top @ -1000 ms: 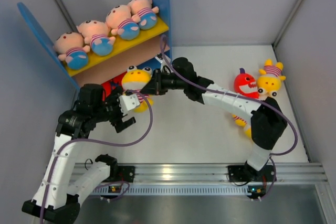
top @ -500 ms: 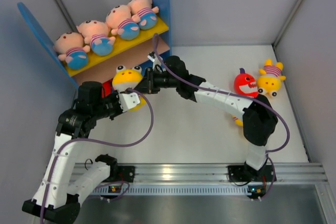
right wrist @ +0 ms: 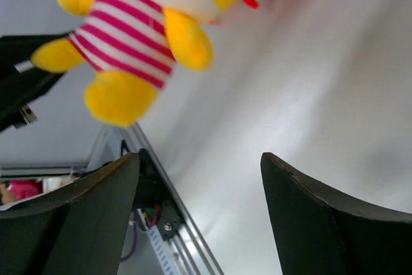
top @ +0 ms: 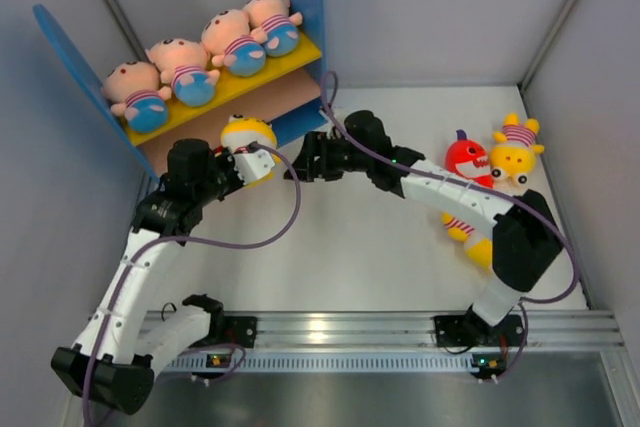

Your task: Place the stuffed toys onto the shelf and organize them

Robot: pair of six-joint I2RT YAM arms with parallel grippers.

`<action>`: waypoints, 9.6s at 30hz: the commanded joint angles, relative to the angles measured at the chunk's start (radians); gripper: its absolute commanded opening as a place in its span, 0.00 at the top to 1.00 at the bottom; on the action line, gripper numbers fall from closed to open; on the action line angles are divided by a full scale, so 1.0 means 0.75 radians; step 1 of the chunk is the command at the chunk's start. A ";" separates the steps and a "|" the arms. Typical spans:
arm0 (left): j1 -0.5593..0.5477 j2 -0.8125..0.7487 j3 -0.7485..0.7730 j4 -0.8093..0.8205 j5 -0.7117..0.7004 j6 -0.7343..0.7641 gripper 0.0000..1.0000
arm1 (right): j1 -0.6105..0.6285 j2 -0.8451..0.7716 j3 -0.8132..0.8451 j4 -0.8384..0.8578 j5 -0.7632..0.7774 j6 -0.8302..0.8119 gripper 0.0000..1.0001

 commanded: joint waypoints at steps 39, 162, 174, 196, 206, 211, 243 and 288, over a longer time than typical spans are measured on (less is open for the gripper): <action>0.725 0.378 -0.183 0.723 0.294 0.134 0.54 | -0.213 -0.615 -0.364 -0.306 0.431 -0.297 0.14; 0.048 -0.119 0.138 -0.249 0.568 -0.258 1.00 | 0.298 -0.427 -0.184 -0.085 -0.004 -1.549 0.29; 0.048 -0.060 0.099 -0.069 0.321 -0.263 1.00 | 0.114 -0.682 -0.381 -0.069 0.090 -1.449 0.24; 0.050 0.280 -0.099 0.862 0.141 -0.038 1.00 | -0.038 -1.053 -0.681 -0.106 0.157 -1.453 0.22; 0.168 0.503 -0.167 1.298 0.163 -0.084 1.00 | -0.056 -1.073 -0.700 -0.153 0.159 -1.469 0.22; 0.248 0.589 -0.107 1.298 0.161 -0.158 1.00 | -0.066 -1.055 -0.704 -0.151 0.147 -1.477 0.22; 0.357 0.548 -0.175 1.196 0.028 -0.295 0.44 | -0.180 -0.875 -0.565 -0.239 0.300 -1.250 0.20; 0.345 0.206 0.007 0.469 0.442 -0.514 0.35 | -1.557 0.430 0.147 -0.458 0.656 -0.368 1.00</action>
